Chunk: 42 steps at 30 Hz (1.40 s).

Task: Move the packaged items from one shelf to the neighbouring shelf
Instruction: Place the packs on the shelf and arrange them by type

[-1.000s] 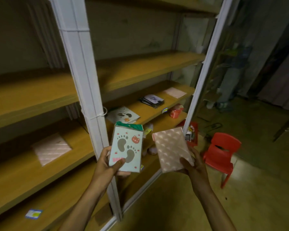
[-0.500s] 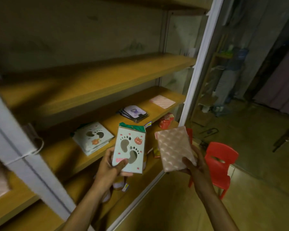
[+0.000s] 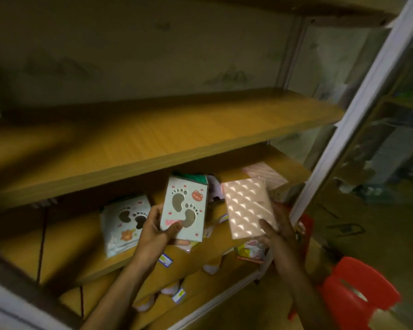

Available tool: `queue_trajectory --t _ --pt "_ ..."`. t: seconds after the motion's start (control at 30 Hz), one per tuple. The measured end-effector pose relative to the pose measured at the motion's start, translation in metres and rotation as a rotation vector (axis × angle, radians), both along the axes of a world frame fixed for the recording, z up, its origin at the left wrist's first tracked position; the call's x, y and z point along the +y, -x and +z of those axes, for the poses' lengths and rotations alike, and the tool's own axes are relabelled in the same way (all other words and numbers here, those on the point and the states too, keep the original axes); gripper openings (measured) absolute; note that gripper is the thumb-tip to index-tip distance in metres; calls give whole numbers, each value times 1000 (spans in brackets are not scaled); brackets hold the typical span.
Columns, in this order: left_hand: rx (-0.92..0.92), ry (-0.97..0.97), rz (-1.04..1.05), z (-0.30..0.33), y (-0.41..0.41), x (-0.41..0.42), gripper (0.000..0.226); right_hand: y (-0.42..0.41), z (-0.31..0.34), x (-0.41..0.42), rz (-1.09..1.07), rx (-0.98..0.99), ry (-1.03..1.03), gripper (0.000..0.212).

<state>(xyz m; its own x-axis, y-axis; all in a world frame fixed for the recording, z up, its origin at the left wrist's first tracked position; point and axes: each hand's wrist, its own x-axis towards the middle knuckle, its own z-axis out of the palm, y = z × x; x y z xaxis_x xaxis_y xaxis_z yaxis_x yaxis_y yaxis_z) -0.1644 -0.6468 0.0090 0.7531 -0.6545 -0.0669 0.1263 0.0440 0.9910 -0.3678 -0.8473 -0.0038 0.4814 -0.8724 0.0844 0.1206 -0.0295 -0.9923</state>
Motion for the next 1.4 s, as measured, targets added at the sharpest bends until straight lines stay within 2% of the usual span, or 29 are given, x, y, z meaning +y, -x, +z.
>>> queue_trajectory --t 0.17,0.43,0.67,0.73,0.87,1.03,1.13,1.27,1.4 --pt "51 5 188 -7 -9 2 47 -42 -6 -39 191 12 -41 50" --pt "86 -29 503 -4 -3 27 44 -88 -4 -54 467 31 -83 51" --pt "72 -248 644 -18 -18 41 52 -107 -10 -49 583 30 -122 50" --pt "4 -365 651 -20 -24 40 55 -107 -9 -50 582 33 -123 50" --pt "-264 -637 668 -19 -28 37 58 -104 -7 -55 563 23 -110 51" --pt "-571 -875 618 -18 -25 41 75 -102 -4 -60 535 25 -100 50" --pt "-683 -842 564 -14 -20 34 70 -100 -3 -61 521 26 -103 52" --pt "-767 -771 388 -7 -15 14 62 -91 -2 -65 479 25 -106 53" --pt "-798 -761 265 -1 -10 -13 73 -72 -4 -82 429 24 -125 52"
